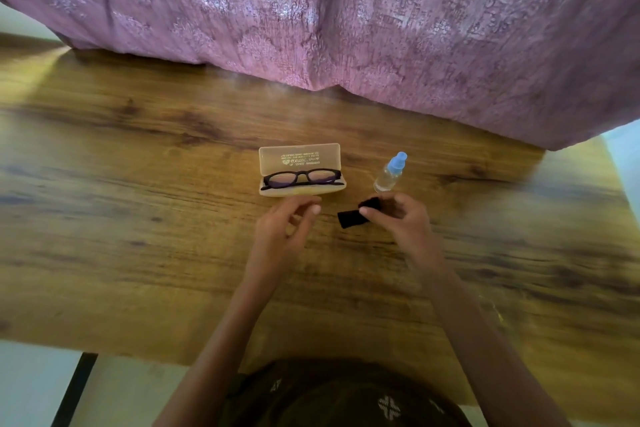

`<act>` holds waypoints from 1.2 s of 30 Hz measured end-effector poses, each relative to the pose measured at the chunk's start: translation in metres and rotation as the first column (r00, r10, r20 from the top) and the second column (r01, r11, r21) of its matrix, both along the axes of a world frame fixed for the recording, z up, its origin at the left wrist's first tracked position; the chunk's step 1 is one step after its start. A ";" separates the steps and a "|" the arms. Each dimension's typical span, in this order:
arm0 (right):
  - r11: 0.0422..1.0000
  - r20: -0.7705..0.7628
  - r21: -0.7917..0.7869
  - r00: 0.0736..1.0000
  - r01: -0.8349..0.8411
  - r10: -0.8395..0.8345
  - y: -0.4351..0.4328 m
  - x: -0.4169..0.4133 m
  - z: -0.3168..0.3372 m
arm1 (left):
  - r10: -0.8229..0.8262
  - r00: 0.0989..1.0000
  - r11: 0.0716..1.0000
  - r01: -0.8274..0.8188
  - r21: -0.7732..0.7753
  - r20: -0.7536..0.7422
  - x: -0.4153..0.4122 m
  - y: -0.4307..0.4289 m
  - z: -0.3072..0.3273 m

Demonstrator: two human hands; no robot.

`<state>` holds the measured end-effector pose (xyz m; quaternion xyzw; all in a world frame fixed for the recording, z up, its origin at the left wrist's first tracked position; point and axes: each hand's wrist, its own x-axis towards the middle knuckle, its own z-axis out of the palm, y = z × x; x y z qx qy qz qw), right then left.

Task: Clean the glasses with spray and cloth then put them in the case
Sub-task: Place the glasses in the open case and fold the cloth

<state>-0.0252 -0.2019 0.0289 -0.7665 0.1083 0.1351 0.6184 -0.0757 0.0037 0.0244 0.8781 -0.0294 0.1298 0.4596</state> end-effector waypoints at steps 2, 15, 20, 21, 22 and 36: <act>0.994 0.031 0.100 0.999 -0.032 0.029 0.006 -0.002 0.004 | -0.084 0.982 0.995 0.074 -0.063 -0.169 0.003 -0.013 0.006; 0.928 -0.082 0.371 0.995 -0.024 0.058 0.019 -0.001 0.012 | -0.200 0.873 0.789 -0.126 -0.601 -0.446 0.016 -0.021 0.004; 0.884 -0.138 0.467 0.984 -0.033 0.109 0.016 0.003 0.009 | -0.209 0.858 0.734 -0.179 -0.655 -0.469 0.016 -0.020 0.001; 0.863 -0.157 0.505 0.979 -0.031 0.127 0.016 0.003 0.009 | -0.201 0.860 0.735 -0.184 -0.653 -0.469 0.016 -0.021 0.001; 0.840 -0.176 0.542 0.974 -0.027 0.145 0.016 0.003 0.009 | -0.188 0.864 0.734 -0.193 -0.651 -0.468 0.017 -0.021 0.000; 0.968 0.094 0.224 0.991 -0.115 0.096 0.024 0.003 0.027 | -0.296 0.897 0.410 -0.192 -0.892 -0.329 0.021 -0.022 0.008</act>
